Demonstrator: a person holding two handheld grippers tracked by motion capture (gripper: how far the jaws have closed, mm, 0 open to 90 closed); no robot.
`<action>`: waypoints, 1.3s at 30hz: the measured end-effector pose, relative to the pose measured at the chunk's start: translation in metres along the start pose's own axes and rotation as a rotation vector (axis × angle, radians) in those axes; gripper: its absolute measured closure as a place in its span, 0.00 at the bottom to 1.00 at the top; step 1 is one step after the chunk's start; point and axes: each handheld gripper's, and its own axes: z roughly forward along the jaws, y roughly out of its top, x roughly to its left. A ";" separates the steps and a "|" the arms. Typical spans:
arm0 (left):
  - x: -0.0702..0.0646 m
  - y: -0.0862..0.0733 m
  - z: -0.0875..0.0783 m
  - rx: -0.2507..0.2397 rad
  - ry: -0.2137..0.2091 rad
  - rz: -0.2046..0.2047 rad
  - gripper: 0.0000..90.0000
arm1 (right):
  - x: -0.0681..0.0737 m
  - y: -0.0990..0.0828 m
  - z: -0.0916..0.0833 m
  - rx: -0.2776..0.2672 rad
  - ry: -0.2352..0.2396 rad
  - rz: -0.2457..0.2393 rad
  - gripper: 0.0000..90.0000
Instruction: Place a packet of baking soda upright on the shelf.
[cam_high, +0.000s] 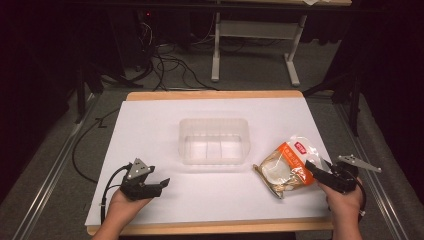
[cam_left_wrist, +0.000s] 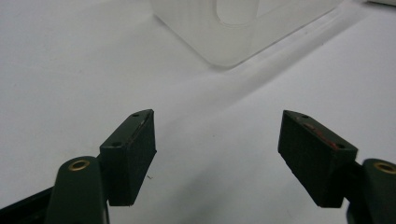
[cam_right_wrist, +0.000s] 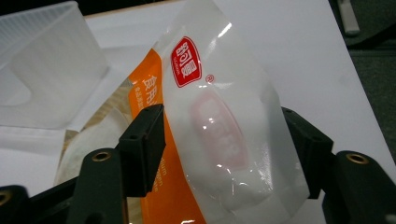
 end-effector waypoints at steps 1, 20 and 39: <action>0.000 0.000 0.000 0.000 0.000 0.001 0.31 | 0.001 0.000 -0.001 -0.010 0.006 -0.002 0.47; -0.002 0.000 0.001 0.006 -0.004 0.017 0.31 | 0.053 0.010 -0.008 -0.098 0.168 -0.180 0.77; -0.003 0.000 0.002 0.012 -0.004 0.026 0.31 | 0.051 0.008 -0.002 -0.053 0.143 -0.193 0.85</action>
